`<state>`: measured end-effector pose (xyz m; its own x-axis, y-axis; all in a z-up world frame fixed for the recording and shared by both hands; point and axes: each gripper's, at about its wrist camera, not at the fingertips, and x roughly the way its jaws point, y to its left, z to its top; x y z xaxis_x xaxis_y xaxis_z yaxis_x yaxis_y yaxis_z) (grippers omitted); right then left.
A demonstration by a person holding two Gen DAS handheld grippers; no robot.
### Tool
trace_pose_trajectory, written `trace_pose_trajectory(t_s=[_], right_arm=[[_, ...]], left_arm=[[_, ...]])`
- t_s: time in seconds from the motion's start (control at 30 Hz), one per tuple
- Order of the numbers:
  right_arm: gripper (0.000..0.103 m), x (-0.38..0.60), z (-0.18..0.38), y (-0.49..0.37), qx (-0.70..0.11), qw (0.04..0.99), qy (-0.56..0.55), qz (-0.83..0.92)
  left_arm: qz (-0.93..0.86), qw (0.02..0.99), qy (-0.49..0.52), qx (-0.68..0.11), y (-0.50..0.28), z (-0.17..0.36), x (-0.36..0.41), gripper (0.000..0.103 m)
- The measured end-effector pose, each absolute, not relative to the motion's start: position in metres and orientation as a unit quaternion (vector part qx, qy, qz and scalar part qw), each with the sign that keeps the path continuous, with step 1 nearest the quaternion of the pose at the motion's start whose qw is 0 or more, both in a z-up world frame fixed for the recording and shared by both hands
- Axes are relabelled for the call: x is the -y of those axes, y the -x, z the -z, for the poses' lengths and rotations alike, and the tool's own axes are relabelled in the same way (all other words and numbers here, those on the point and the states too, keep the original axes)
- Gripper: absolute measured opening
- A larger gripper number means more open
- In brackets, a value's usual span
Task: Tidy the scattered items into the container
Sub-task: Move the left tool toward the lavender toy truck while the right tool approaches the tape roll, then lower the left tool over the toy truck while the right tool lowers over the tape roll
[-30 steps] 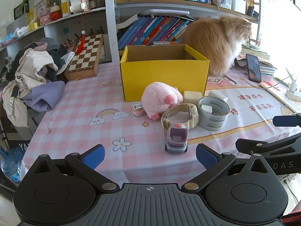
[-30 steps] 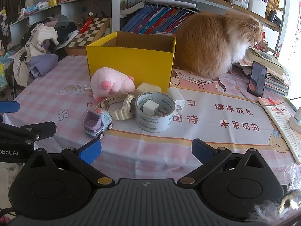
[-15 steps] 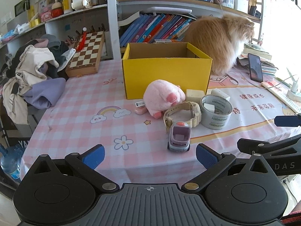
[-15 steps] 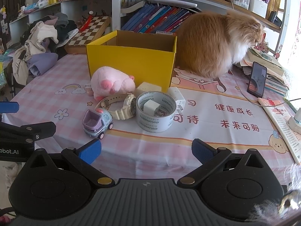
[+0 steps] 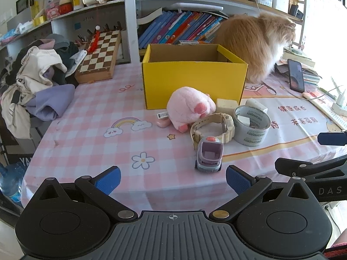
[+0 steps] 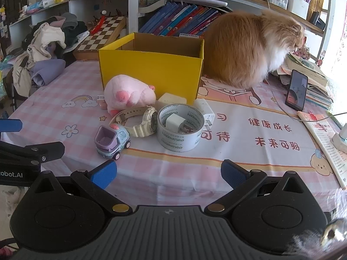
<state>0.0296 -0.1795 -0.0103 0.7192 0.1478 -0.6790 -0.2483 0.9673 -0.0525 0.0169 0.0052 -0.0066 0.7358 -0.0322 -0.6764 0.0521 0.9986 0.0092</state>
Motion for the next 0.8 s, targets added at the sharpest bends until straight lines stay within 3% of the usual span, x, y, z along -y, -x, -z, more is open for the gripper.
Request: trace_pose_trajectory(t_s=[0.8], right_arm=[[0.103,0.1808,0.0092,-0.0316,-0.361,0.924,0.072,-0.103]], left_arm=[[0.023,0.930,-0.018,-0.366,-0.0185,0.0076,-0.0020,0.103]])
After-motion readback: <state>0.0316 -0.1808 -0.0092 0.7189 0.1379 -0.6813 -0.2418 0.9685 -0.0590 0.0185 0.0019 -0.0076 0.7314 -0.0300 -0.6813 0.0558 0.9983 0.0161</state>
